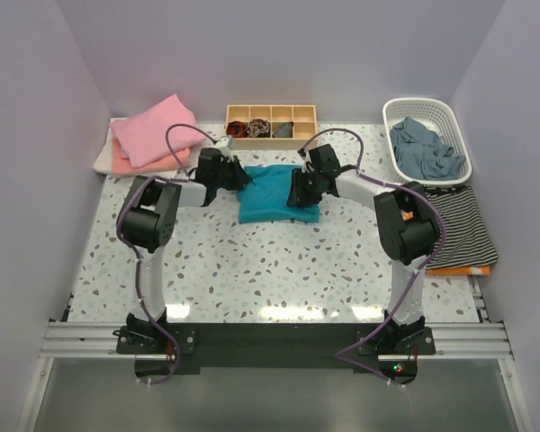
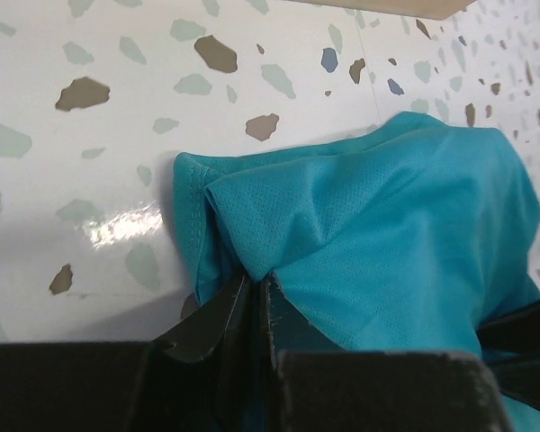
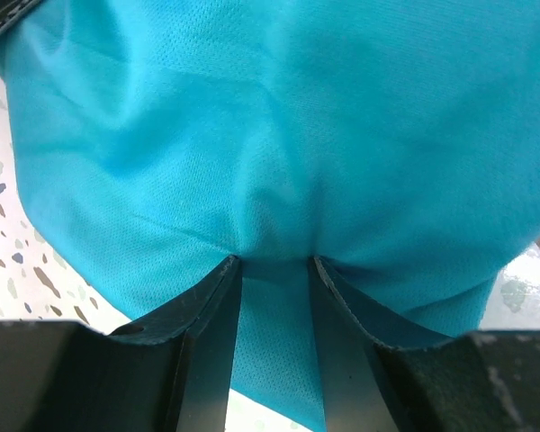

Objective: Fold and stack the t-shirts
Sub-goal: Fold the tshirt, then neatly place the folded tshirt to the corner

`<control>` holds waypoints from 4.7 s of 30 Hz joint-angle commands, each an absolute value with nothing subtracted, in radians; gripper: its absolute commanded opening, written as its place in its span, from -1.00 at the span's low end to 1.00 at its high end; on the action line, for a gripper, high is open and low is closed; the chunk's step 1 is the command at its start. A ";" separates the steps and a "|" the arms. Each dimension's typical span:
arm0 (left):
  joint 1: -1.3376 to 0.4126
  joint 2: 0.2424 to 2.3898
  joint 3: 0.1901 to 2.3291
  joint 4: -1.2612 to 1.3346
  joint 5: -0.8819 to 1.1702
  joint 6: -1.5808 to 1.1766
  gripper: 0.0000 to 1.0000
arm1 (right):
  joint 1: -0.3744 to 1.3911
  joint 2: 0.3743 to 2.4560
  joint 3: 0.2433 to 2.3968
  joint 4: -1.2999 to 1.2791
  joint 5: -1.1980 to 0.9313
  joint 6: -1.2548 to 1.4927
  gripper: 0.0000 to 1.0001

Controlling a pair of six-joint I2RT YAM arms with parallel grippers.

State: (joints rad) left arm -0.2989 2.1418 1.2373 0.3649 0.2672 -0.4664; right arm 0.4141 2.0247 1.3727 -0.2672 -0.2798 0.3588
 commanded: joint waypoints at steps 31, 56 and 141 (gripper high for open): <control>-0.307 1.856 1.111 0.176 -0.008 -0.362 0.69 | 0.402 1.821 1.376 -0.321 0.048 0.289 -0.10; -0.371 2.105 1.411 0.144 0.279 -0.252 0.47 | 0.400 2.005 1.408 -0.323 -0.184 0.324 -0.16; -0.400 2.172 1.088 0.646 0.454 -0.667 -0.39 | 0.314 2.063 1.381 -0.236 -0.486 0.353 0.11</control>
State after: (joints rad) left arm -0.3992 2.1075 1.0531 0.6342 0.3737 -0.6270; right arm 0.3073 2.0800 1.4002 -0.2298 -0.4484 0.3470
